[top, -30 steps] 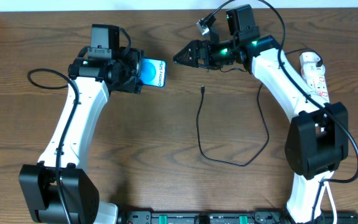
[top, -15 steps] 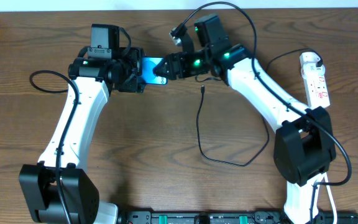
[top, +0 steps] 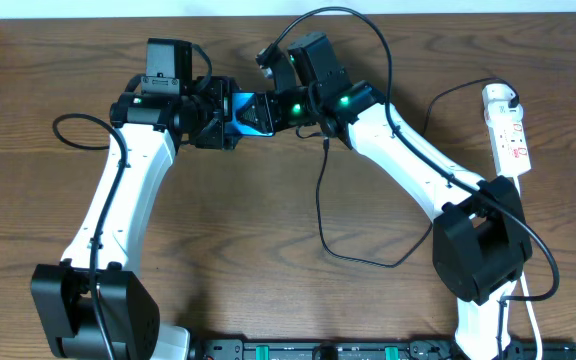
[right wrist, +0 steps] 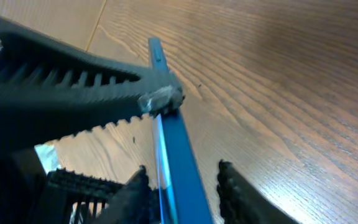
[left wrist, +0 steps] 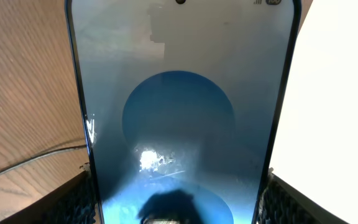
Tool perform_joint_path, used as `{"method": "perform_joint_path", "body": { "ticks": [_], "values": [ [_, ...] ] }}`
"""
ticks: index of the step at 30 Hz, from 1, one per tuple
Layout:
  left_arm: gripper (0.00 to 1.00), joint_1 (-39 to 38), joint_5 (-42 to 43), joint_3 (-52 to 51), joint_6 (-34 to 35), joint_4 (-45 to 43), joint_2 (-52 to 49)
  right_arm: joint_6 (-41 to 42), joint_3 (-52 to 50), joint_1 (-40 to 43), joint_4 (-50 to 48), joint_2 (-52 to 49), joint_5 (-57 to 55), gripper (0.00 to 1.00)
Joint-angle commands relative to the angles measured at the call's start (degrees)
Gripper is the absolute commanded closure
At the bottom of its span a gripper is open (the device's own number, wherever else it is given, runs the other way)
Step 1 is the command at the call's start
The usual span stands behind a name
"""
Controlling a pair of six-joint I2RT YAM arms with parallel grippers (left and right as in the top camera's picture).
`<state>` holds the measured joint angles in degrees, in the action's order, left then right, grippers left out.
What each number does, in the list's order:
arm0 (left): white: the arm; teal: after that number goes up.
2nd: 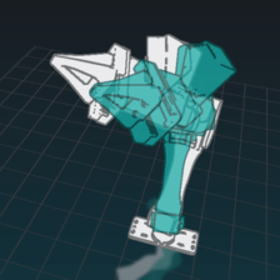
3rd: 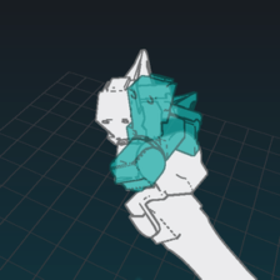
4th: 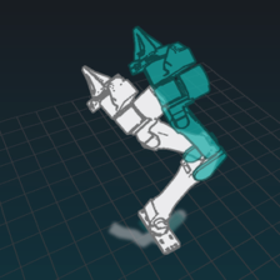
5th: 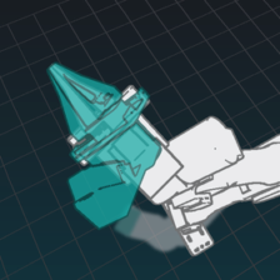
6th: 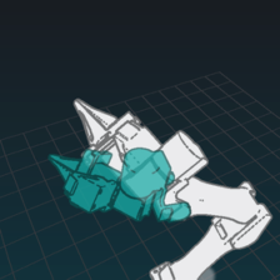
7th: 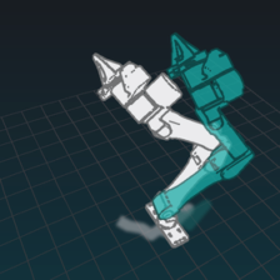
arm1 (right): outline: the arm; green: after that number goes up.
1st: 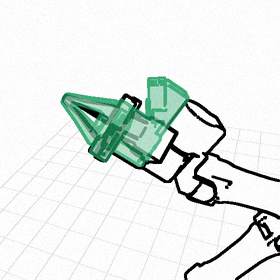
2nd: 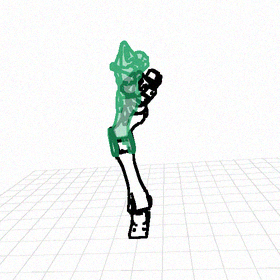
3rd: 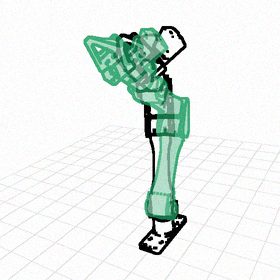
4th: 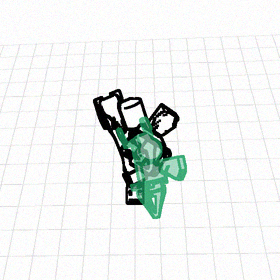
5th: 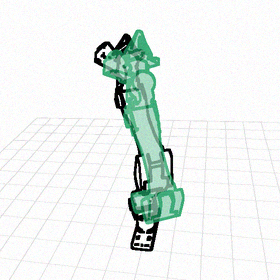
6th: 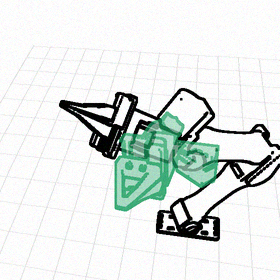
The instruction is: Plug charger to phone and switch on socket
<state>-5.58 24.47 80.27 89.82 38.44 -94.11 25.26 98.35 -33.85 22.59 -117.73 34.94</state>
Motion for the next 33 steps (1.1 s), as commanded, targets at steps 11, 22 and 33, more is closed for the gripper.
{"method": "perform_joint_path", "body": {
  "ticks": [11, 22, 33],
  "values": [
    [0.45, 0.09, 1.90, 0.33, 0.09, -0.42, 0.90, 2.01, 1.18, 0.44, -0.57, -0.70, -0.39, 0.99],
    [0.35, 0.09, 1.90, 0.33, -5.66, -0.39, 0.90, 7.37, 1.18, 5.60, -1.31, -0.70, 7.43, 0.99],
    [0.27, 0.09, 1.95, 0.33, -25.20, -1.36, 0.90, 15.34, 1.18, 9.77, -0.17, -0.70, 10.08, 0.99]
  ]
}}
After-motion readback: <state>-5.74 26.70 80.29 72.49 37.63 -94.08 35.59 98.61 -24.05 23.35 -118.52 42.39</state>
